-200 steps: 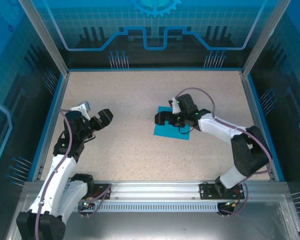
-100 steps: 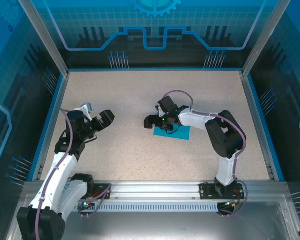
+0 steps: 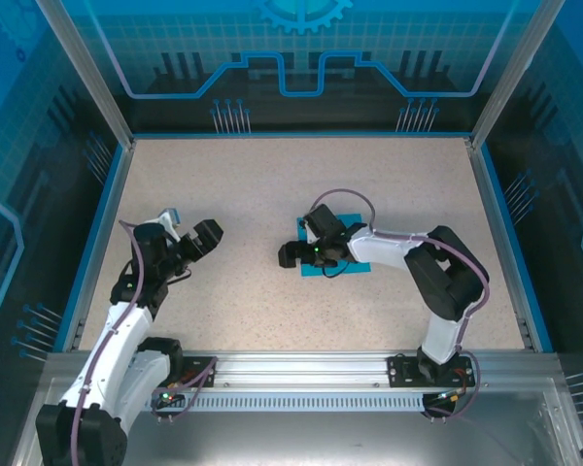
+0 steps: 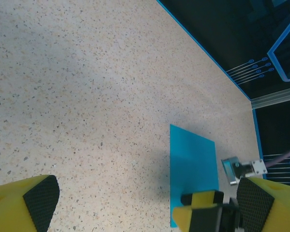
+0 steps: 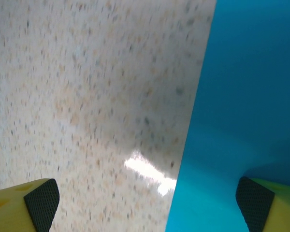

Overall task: Fold a paper plane with a square sheet of paper (pick it up from the middle)
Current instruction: Move the square sheet of paper to the center of the table.

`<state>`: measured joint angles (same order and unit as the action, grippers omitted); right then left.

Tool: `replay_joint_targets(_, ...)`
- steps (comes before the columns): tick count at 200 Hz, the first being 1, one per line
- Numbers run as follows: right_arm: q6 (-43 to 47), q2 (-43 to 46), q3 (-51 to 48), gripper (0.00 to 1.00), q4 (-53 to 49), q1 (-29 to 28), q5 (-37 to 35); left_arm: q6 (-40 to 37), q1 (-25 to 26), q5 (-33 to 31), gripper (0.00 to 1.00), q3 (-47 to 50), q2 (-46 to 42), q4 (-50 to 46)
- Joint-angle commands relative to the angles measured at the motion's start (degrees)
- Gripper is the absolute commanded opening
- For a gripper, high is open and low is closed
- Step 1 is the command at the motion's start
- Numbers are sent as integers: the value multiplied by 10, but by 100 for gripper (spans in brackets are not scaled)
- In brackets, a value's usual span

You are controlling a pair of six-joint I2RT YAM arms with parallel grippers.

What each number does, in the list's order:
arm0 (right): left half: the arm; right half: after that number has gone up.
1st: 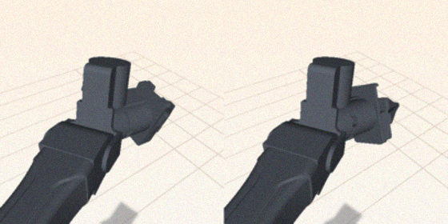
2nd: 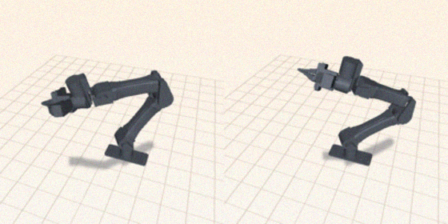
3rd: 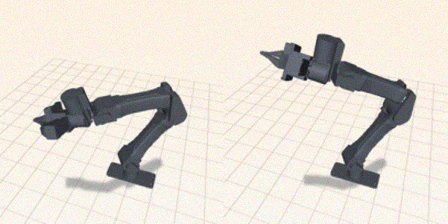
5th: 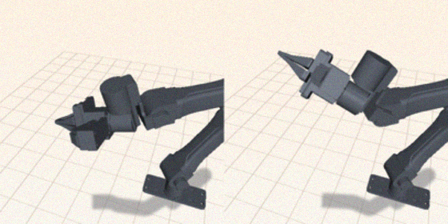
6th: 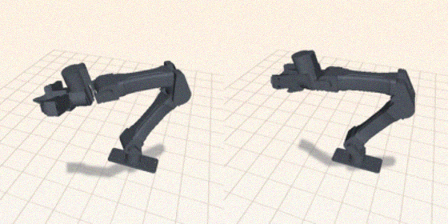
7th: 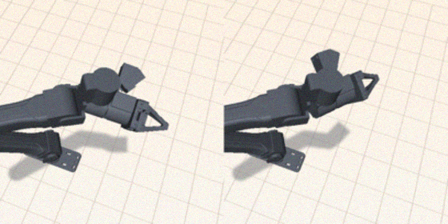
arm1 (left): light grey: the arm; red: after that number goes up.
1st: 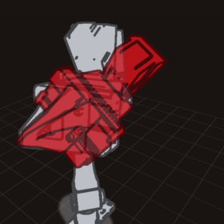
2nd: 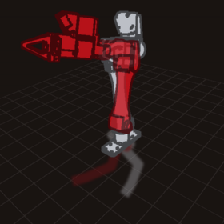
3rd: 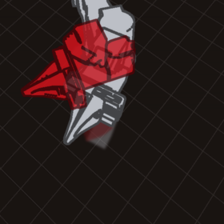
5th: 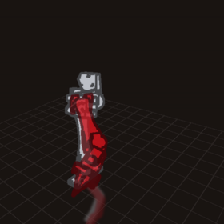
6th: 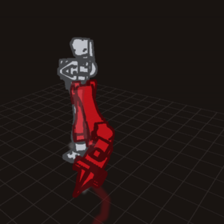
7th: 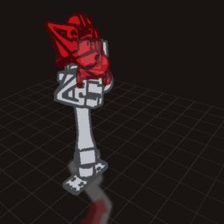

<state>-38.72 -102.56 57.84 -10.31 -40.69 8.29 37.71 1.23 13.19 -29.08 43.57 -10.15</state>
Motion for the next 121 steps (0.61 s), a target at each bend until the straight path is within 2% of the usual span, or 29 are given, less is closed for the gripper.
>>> replay_joint_targets(1, 5, 17, -28, 99, -60, -23, 12, -8, -4, 14, 99, 7, -13, 11)
replay_joint_targets(39, 17, 73, -13, 100, -81, -24, -20, -11, -4, 44, 99, 19, -11, 41)
replay_joint_targets(86, -18, 161, -30, 99, -148, -10, -185, 49, -4, 62, 98, 43, -31, 95)
replay_joint_targets(112, -32, 196, -65, 99, -114, 11, -186, 40, -4, 72, 99, 41, -32, 102)
replay_joint_targets(121, -44, 205, -71, 100, -115, 15, -211, 45, -4, 64, 98, 40, -33, 100)
